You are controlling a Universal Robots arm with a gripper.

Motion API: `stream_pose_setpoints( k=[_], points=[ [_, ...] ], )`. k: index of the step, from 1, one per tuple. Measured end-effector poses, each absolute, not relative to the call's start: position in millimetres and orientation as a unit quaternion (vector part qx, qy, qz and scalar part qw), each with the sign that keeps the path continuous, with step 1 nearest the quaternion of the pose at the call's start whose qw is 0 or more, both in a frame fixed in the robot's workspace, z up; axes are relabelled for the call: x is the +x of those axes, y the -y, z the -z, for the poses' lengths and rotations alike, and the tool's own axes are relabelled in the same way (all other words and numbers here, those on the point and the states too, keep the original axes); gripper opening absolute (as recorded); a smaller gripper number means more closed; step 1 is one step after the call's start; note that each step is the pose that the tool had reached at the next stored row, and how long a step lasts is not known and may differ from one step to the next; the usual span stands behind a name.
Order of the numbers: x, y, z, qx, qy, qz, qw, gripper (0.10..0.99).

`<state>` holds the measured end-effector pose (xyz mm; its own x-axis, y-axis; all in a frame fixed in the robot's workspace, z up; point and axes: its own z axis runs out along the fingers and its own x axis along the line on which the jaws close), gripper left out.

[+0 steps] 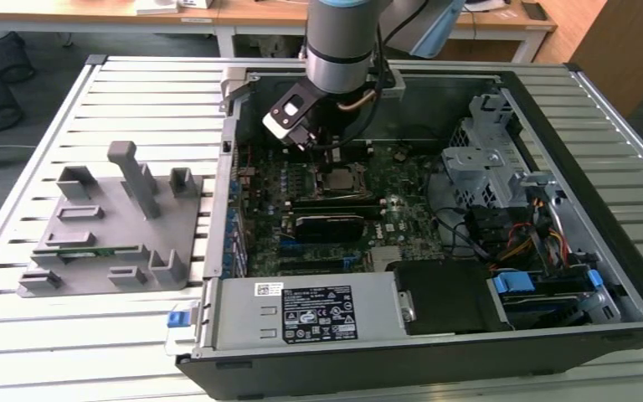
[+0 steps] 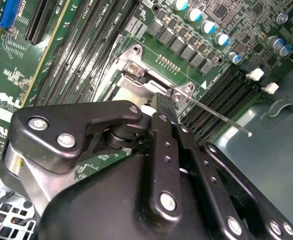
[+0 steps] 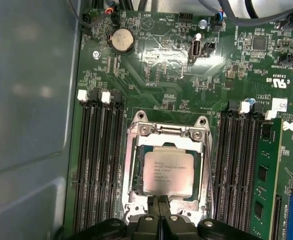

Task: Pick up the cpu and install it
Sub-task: 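Close the cpu cover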

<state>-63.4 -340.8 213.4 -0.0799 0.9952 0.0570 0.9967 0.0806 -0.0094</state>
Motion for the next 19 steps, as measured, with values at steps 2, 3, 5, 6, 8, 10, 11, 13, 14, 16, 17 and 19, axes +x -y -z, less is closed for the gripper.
stream_pose_setpoints(
  k=[2, 3, 5, 6, 8, 10, 11, 13, 14, 16, 17, 19],
  points=[
    [-64.2, 340.8, -212.0, -0.678, 0.735, 0.015, 0.024, 0.106],
    [-64.4, 340.8, -211.2, -0.678, 0.735, 0.015, 0.024, 0.106],
    [-64.8, 340.8, -209.6, -0.678, 0.735, 0.015, 0.023, 0.106],
    [-65.0, 340.8, -208.8, -0.678, 0.735, 0.015, 0.023, 0.106],
    [-65.1, 340.8, -207.2, -0.678, 0.735, 0.014, 0.023, 0.106],
    [-65.2, 340.8, -205.8, -0.678, 0.735, 0.014, 0.022, 0.106],
    [-65.2, 340.8, -205.2, -0.678, 0.735, 0.014, 0.022, 0.106],
    [-65.2, 340.8, -204.1, -0.678, 0.735, 0.013, 0.022, 0.106],
    [-65.2, 340.7, -203.5, -0.678, 0.735, 0.013, 0.022, 0.106],
    [-65.2, 340.8, -202.4, -0.678, 0.735, 0.013, 0.021, 0.106],
    [-65.2, 340.8, -201.9, -0.678, 0.735, 0.013, 0.021, 0.106],
    [-65.3, 340.8, -201.2, -0.678, 0.735, 0.013, 0.021, 0.106]
  ],
)
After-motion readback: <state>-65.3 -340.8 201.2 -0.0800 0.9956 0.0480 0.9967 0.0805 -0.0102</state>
